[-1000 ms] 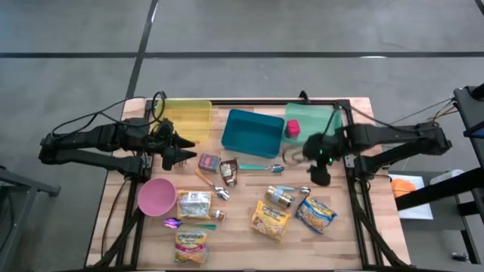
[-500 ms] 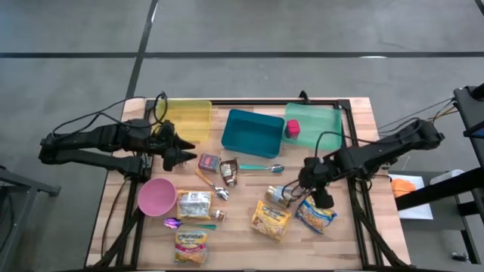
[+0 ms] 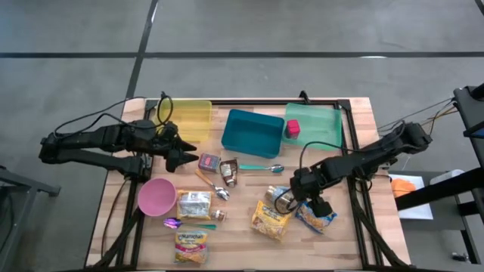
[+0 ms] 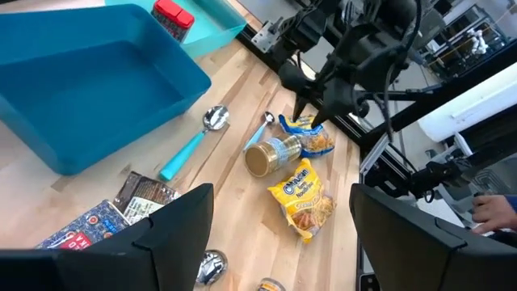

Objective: Pick & Place Food Item
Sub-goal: Put the blue noodle pack into the blue bin

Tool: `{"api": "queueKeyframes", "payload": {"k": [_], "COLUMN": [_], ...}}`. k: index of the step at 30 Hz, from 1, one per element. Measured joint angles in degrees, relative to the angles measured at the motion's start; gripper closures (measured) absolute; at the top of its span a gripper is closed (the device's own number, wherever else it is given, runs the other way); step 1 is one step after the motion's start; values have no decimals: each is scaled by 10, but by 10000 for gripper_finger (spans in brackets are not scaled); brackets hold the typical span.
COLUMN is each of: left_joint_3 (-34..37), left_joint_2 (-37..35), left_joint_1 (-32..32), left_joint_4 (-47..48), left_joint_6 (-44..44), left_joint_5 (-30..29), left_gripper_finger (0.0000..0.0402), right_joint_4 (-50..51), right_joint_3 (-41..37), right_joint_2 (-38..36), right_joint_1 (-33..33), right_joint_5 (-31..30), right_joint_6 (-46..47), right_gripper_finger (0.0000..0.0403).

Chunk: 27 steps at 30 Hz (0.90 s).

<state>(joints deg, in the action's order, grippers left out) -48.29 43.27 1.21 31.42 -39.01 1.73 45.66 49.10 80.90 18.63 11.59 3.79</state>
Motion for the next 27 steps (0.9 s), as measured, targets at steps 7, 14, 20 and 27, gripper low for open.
{"api": "queueKeyframes", "payload": {"k": [7,14,20,27], "left_joint_3": [0,0,0,0], "left_joint_2": [1,1,1,1], "left_joint_1": [0,0,0,0], "left_joint_4": [0,0,0,0], "left_joint_6": [0,0,0,0], "left_joint_5": [1,1,1,1], "left_gripper_finger": [105,105,105,105], "right_joint_4": [5,5,4,3], "right_joint_3": [2,1,0,0], "right_joint_2": [51,80,89,88], "right_joint_1": [0,0,0,0], "right_joint_5": [-12,-11,-8,-5], "right_joint_6": [-42,-67,-79,-80], "right_gripper_finger": [194,194,230,343]}}
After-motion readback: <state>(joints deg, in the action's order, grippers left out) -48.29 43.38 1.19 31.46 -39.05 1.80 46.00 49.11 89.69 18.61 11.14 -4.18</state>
